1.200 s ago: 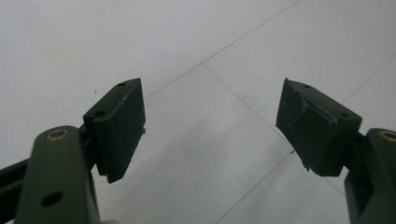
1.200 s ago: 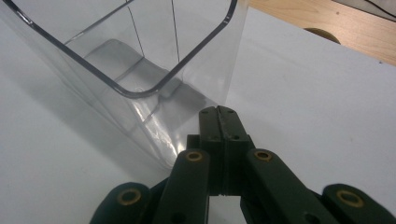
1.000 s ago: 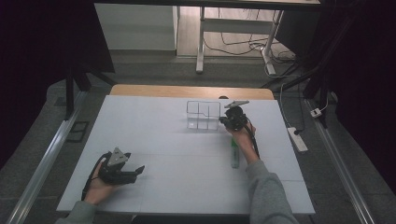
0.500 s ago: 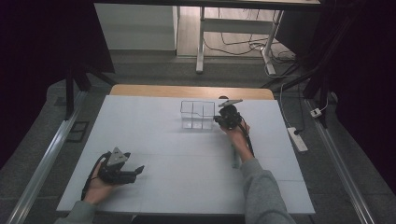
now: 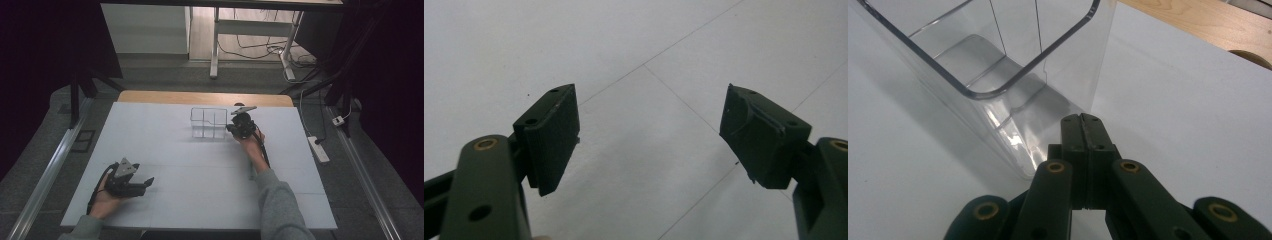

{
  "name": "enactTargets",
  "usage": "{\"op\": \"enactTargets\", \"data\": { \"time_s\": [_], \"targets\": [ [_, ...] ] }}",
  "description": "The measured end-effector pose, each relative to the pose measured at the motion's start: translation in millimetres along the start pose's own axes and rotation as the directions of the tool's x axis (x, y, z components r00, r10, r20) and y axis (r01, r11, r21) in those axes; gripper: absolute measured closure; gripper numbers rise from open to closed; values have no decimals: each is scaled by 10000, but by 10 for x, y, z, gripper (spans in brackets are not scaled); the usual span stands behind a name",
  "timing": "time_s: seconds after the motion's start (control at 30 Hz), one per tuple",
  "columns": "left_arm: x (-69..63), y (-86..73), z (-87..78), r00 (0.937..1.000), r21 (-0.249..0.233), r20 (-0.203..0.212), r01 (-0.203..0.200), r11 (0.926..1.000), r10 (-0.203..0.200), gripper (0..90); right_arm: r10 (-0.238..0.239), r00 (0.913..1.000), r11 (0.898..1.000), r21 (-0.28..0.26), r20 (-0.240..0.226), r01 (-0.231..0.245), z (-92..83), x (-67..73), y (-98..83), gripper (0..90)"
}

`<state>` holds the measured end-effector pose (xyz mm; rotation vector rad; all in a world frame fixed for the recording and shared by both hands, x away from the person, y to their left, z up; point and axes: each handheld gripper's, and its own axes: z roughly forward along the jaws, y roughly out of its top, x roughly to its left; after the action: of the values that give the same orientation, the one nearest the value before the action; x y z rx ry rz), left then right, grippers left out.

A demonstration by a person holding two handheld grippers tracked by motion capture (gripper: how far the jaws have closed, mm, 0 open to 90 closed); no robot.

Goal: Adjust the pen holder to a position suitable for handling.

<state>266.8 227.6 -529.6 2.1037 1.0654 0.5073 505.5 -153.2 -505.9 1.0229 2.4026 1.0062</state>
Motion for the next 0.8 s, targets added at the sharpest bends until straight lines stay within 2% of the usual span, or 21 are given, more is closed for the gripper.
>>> {"op": "enactTargets", "data": {
  "time_s": [0.17, 0.33, 0.43, 0.57, 0.7, 0.8],
  "targets": [
    [7, -3, -7, 10000, -38, -27, 41, 10000, -42, 240, -171, 9997, 9999, 24, 172, 171, -104, 2, 9, 891],
    [8, 2, 2, 10000, 1, 14, -27, 10000, 27, 240, -15, 9998, 9999, 122, 208, 12, -266, -22, -29, 881],
    [5, 5, 4, 10000, -18, 33, -20, 10000, 20, 241, 91, 9996, 9998, 201, 273, -96, -354, -36, -73, 800],
    [11, 5, 1, 10000, -38, 47, -49, 10000, 50, 240, 651, 9976, 9976, 203, 249, -657, -496, -60, -127, 634],
    [50, -8, 5, 10000, -52, 36, 86, 10000, -85, 240, 718, 9966, 9970, 267, 405, -729, -668, -61, -197, 509],
    [74, -7, 15, 9999, -72, 25, 154, 9999, -153, 241, 799, 9961, 9964, 238, 384, -808, -791, -70, -254, 461]
  ]
}}
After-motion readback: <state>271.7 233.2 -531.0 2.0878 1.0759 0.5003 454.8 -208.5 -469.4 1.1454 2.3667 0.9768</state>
